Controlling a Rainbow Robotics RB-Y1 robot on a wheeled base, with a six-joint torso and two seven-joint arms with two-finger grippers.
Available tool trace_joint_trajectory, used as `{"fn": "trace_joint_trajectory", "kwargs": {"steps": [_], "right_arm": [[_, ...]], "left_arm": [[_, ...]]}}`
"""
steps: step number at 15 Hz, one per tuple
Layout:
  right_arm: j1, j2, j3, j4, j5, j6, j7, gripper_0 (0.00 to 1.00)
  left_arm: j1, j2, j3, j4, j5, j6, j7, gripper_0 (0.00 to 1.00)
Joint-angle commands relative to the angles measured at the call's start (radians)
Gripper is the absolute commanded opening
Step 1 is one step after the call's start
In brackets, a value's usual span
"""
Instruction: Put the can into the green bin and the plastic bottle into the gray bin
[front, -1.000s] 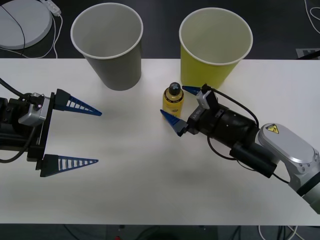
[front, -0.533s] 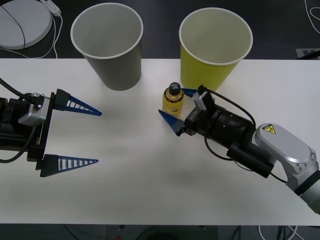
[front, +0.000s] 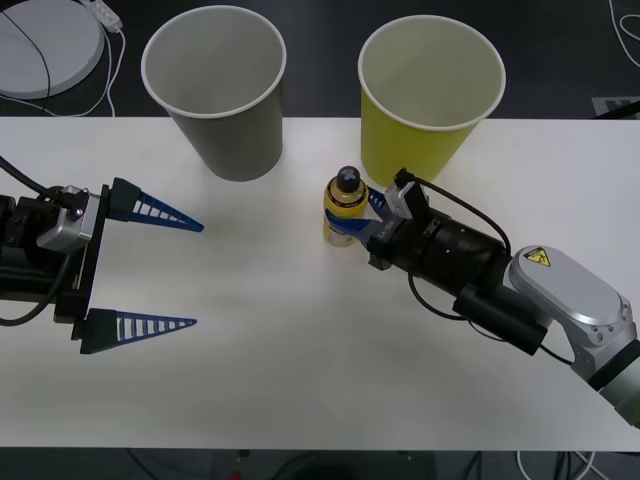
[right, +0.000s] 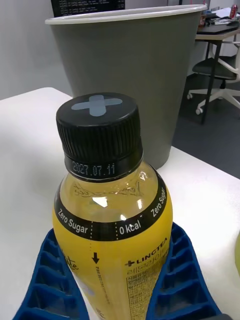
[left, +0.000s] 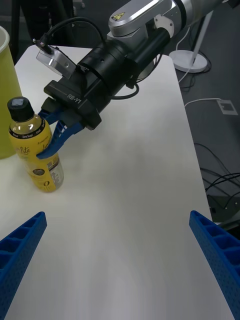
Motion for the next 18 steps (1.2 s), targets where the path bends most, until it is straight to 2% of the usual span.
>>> {"fn": "trace_joint_trajectory", "kwargs": {"steps": [1,7,18], "right_arm": [[0.001,0.000,0.000,0.000,0.000,0.000,-0.003,0.00],[0.001,-0.026,0.000,-0.020,-0.020,-0.007,-0.004,0.00],[0.003,-0.126,0.000,-0.118,-0.075,-0.008,-0.033,0.00]], "left_arm": [[0.000,0.000,0.000,0.000,0.000,0.000,0.000,1.00],[0.000,0.000,0.000,0.000,0.000,0.000,0.000,1.00],[0.000,0.000,0.000,0.000,0.000,0.000,0.000,1.00]]}}
